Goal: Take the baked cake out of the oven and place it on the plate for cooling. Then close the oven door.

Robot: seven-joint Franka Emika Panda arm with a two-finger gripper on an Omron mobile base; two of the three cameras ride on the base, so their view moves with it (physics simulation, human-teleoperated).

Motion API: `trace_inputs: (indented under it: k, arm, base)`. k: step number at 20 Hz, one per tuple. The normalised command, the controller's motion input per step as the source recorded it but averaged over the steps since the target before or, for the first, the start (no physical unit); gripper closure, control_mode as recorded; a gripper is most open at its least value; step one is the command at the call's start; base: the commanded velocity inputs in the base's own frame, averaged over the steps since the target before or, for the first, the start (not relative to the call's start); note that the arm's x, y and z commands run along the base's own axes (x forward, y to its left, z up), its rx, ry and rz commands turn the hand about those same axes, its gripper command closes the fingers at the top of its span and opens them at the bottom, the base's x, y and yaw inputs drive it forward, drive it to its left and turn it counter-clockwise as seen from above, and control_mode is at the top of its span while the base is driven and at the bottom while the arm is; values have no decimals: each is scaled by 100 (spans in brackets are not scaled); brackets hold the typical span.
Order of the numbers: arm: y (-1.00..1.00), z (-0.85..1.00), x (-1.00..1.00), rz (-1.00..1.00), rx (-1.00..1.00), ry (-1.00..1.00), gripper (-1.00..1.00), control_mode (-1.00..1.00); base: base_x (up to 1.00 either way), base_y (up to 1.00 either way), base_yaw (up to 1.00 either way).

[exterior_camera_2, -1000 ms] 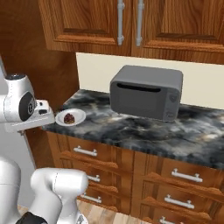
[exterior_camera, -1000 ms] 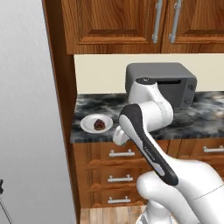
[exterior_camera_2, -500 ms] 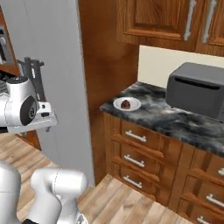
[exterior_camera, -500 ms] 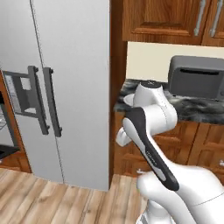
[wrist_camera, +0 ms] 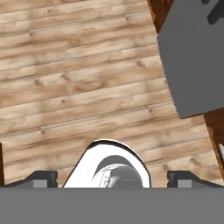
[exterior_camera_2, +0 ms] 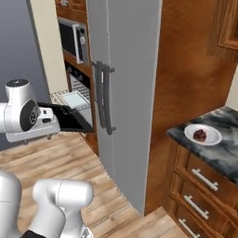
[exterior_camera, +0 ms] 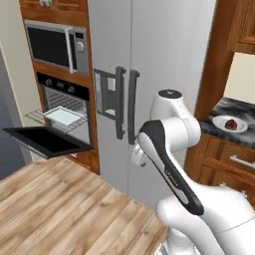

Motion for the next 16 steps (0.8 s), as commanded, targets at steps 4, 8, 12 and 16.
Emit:
trace_inputs:
  k: [4,8,12,16]
  arm:
    - [0,0,0,0,0,0,-100,100]
    - [0,0,0,0,0,0,-100,100]
    - [0,0,0,0,0,0,-100,100]
    - [0,0,0,0,0,0,-100,100]
  base:
    - [99,13,24]
    - [100,22,15]
    - [99,55,3]
    - [92,43,0]
